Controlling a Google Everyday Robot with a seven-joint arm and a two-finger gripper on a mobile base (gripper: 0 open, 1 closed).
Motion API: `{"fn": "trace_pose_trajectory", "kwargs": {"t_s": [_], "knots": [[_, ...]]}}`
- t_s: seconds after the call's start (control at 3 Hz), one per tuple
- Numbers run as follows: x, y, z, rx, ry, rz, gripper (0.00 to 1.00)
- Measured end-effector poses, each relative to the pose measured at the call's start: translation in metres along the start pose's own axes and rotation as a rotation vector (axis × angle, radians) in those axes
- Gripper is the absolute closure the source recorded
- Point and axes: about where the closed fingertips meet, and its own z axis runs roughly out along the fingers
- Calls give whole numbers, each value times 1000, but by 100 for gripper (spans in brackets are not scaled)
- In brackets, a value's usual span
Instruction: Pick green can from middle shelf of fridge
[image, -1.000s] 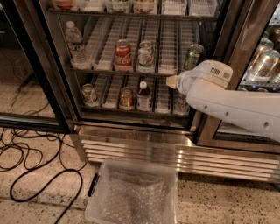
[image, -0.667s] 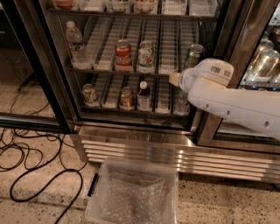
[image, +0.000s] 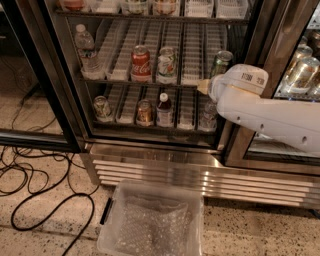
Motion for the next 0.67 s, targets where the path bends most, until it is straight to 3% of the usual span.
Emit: {"fn": "trace_pose_trajectory", "kwargs": {"t_s": [0.67], "knots": [[-1,1,2,-12,1,17,28]]}}
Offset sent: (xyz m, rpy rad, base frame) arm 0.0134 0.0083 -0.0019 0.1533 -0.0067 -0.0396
